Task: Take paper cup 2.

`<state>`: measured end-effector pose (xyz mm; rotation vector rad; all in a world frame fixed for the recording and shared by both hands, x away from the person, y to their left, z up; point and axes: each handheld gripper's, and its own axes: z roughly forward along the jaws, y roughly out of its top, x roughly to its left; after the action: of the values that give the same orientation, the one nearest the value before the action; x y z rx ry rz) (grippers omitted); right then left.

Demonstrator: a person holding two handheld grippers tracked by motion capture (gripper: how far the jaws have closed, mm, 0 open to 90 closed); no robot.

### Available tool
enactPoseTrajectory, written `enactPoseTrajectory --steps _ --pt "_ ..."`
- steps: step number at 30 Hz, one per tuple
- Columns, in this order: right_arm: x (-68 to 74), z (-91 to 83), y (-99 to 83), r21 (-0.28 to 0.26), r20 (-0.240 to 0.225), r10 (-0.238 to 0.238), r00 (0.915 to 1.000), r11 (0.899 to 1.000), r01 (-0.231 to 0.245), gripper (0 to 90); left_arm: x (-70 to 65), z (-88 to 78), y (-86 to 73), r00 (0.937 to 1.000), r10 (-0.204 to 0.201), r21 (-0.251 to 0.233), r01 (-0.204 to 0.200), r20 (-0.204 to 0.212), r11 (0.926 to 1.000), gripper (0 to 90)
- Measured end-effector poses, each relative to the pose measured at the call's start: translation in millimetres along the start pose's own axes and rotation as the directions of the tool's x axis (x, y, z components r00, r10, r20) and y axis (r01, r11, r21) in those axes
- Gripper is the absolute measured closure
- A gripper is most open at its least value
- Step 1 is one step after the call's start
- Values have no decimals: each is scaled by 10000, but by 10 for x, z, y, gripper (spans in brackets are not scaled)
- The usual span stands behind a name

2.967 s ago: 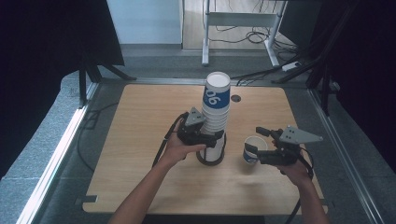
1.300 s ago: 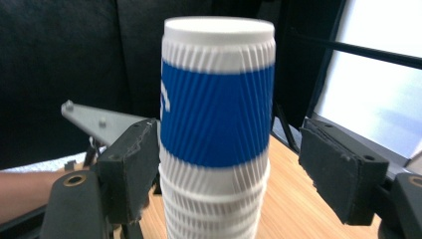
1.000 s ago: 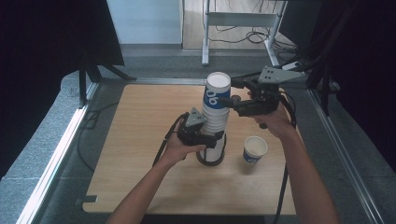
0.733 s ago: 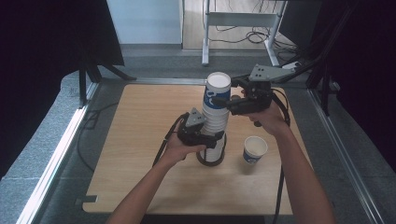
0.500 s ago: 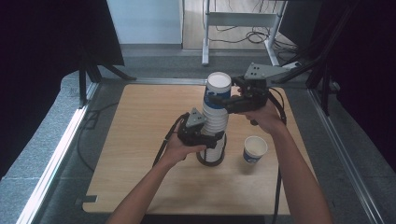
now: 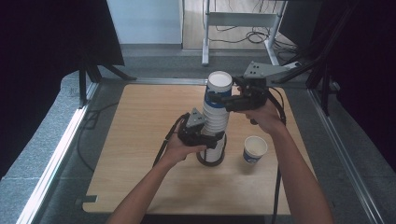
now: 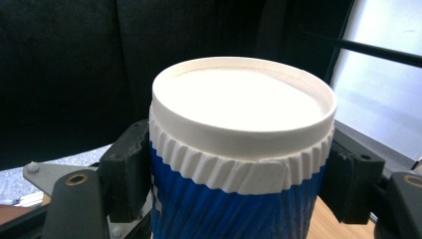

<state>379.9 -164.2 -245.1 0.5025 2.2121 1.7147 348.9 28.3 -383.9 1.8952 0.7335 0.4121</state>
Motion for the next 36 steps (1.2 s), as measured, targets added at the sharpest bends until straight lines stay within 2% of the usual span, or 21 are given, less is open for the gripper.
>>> enactPoseTrajectory --steps 8,17,28,36 --pt "22 -36 51 -246 144 -120 9998 9996 124 259 0 -1 -1 10000 -9 5 9 20 10000 126" --pt "59 -141 192 -954 300 -228 9993 9951 255 261 1 -6 -2 10000 4 53 -4 3 10000 126" --pt "100 -474 374 -1844 514 -349 9981 9819 439 264 5 -5 -2 10000 60 88 -60 17 9999 126" --pt "122 -678 389 -1956 701 -428 9966 9791 558 265 8 -9 -8 9999 95 74 -95 47 9999 126"
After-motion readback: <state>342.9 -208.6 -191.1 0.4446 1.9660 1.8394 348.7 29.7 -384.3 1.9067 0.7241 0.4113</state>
